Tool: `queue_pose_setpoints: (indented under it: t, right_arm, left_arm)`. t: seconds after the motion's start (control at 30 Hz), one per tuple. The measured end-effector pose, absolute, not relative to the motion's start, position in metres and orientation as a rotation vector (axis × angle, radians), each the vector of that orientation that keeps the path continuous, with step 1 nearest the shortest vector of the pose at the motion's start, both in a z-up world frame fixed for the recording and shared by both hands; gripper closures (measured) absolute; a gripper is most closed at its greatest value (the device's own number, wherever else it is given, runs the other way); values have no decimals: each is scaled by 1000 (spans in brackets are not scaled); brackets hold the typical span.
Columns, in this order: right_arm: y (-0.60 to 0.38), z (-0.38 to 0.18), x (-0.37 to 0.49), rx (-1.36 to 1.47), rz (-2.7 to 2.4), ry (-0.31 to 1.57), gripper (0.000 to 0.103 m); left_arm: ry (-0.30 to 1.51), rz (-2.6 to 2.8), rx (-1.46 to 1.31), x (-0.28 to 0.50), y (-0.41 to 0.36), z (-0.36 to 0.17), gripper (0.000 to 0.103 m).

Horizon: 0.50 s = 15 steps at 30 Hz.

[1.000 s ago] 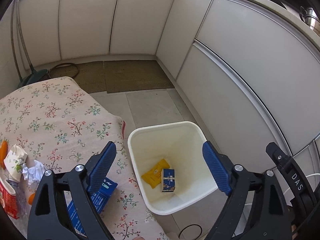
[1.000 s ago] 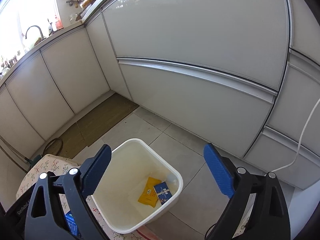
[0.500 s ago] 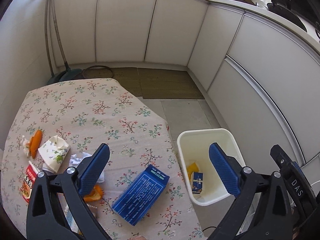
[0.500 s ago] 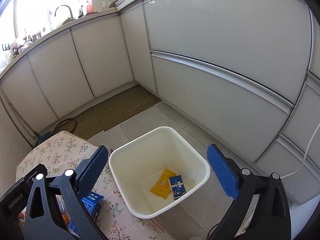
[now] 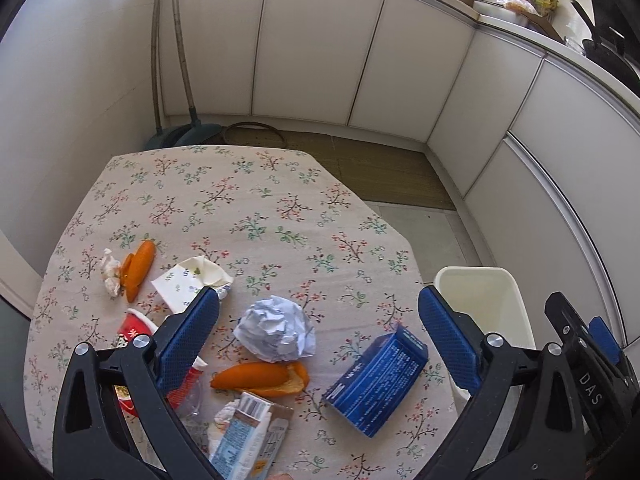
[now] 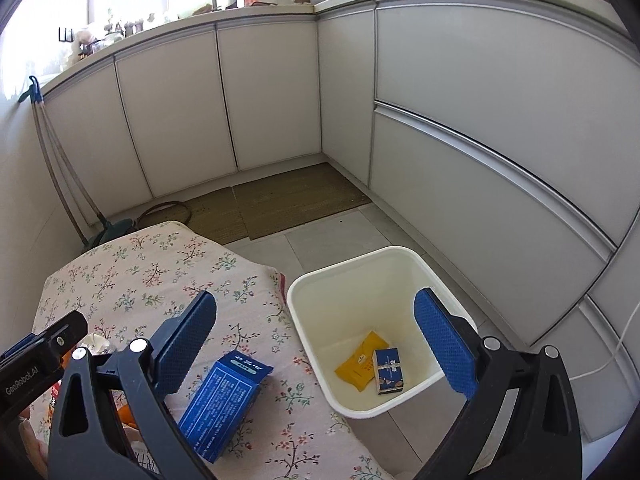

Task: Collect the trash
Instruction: 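Move both tools back over the table toward the white tissue bundle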

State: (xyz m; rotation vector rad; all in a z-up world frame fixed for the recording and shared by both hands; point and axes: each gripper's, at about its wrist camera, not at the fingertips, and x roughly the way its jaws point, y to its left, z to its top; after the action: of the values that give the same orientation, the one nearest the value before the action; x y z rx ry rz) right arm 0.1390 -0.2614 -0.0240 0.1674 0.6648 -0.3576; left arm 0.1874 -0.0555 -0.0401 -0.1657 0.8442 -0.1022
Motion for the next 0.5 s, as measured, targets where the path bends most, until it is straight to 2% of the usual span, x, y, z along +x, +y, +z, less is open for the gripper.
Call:
queue_pose_setpoints:
  t: [0.5]
  right_arm:
    - [-149, -33, 172, 61, -191, 655, 7]
  left_arm:
    - [888, 93, -247, 197, 65, -66, 7]
